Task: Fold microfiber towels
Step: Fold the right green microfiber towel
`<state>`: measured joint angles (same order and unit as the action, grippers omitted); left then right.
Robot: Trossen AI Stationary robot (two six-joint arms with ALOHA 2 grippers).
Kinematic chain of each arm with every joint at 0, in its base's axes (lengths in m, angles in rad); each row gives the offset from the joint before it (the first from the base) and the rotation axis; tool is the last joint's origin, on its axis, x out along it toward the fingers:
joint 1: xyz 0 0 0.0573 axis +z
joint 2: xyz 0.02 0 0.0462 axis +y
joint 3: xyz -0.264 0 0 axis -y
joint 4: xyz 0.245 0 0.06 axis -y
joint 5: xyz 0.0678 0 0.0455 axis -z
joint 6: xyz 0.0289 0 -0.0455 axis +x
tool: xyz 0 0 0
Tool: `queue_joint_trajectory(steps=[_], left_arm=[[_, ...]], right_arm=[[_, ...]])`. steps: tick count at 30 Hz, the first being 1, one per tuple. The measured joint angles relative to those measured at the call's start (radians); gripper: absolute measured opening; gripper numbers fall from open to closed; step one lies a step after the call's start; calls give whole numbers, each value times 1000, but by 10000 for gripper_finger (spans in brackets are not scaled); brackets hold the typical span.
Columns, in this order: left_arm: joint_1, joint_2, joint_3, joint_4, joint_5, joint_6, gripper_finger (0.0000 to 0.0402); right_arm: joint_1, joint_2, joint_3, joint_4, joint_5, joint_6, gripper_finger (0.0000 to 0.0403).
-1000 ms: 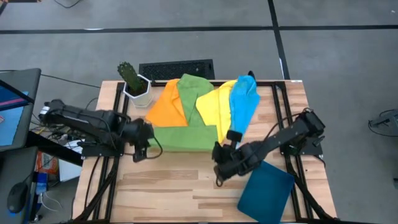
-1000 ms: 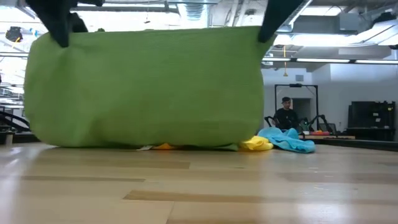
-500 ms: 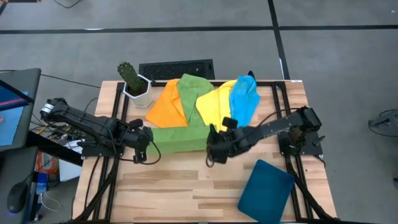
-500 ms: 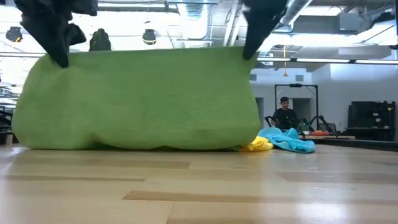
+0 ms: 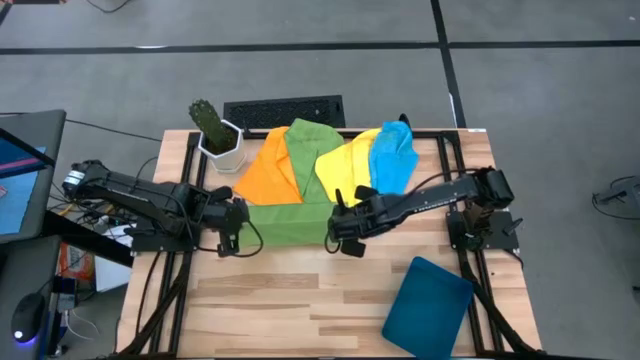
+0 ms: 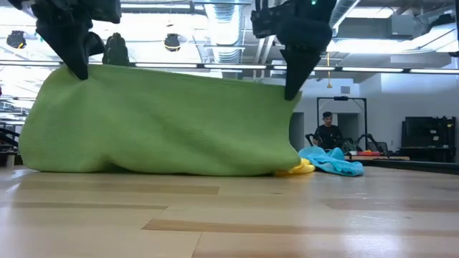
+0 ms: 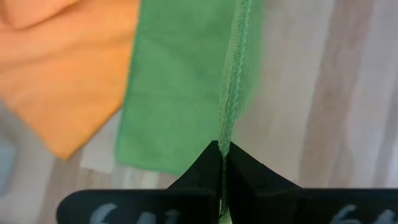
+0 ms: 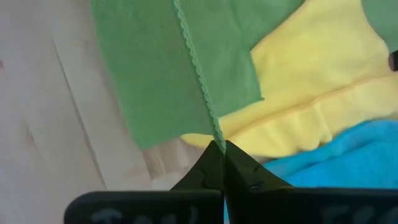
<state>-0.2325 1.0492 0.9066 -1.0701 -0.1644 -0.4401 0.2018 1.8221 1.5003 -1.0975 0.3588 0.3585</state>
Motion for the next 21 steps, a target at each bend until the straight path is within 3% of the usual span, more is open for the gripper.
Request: queue_joint_trajectory(steps=[7, 21], left_arm=[[1, 0, 0, 41, 22, 29, 0], [25, 1, -79, 73, 7, 38, 0]], right_arm=[[33, -13, 0, -20, 12, 9, 21], [-45, 0, 0, 38, 6, -80, 21]])
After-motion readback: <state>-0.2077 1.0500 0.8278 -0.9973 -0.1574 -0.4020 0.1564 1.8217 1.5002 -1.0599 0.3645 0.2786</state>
